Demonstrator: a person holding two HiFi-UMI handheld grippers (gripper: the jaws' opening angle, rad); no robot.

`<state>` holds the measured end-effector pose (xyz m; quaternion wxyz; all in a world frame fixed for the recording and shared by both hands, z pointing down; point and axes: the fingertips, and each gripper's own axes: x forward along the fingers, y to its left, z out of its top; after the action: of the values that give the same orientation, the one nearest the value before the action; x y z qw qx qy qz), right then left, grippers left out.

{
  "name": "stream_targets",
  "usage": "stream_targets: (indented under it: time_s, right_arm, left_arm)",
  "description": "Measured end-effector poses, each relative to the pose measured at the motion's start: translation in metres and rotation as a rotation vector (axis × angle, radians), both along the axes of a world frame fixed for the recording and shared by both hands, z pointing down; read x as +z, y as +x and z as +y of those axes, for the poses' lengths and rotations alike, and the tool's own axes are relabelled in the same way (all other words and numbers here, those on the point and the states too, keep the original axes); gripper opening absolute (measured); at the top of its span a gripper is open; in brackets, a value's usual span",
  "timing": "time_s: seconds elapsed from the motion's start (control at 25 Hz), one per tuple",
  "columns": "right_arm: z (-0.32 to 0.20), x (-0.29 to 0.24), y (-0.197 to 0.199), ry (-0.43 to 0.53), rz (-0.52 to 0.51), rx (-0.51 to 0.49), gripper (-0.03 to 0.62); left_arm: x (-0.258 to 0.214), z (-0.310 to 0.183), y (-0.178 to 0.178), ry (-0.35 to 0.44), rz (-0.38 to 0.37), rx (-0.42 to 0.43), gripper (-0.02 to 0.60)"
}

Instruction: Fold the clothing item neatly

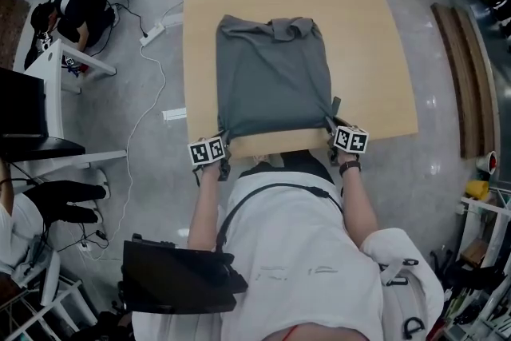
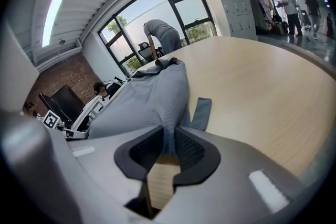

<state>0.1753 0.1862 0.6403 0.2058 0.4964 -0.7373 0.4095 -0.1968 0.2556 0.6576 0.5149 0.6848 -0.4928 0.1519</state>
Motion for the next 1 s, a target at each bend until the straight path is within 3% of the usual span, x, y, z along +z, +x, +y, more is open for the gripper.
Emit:
stream_targets:
  time_s: [0.32,0.44,0.52,0.64,0.72,0.84,0.92,1.0]
  right_arm:
    - [0.03,0.001,0.025,0.025,0.035,0.018,0.089]
    - [0.039,0.001,0.031,0.048,-0.009,0.016,0.094]
    - [0.04,-0.006,0.033,0.07,-0.031,0.025,0.119]
    - [0.063,-0.026,0.047,0.118,-0.021,0.007,0.046]
    - [0.087,-0.045,0.06,0.169,-0.04,0.001,0.028]
    - [0.121,-0.067,0.058,0.201,-0.142,-0.005,0.002]
    - [0.157,-0.077,0.032,0.196,-0.194,-0.09,0.002]
    - [0.18,-0.096,-0.005,0.244,-0.21,-0.224,0.002]
  left_arm:
    - [0.0,0.035,0.019,0.014,-0.052,0.003,0.023]
    - [0.0,0.051,0.015,0.024,-0.065,-0.065,0.036]
    - [-0.004,0.061,-0.004,0.025,-0.121,-0.145,0.103]
    - [-0.023,0.091,-0.016,0.018,-0.225,-0.239,0.104]
    - [-0.041,0.111,0.006,0.053,-0.273,-0.227,0.095]
    - [-0.073,0.134,0.06,0.128,-0.328,-0.154,0.009]
    - [-0.09,0.156,0.09,0.142,-0.348,-0.12,0.009]
    - [-0.108,0.16,0.112,0.179,-0.319,-0.097,0.009]
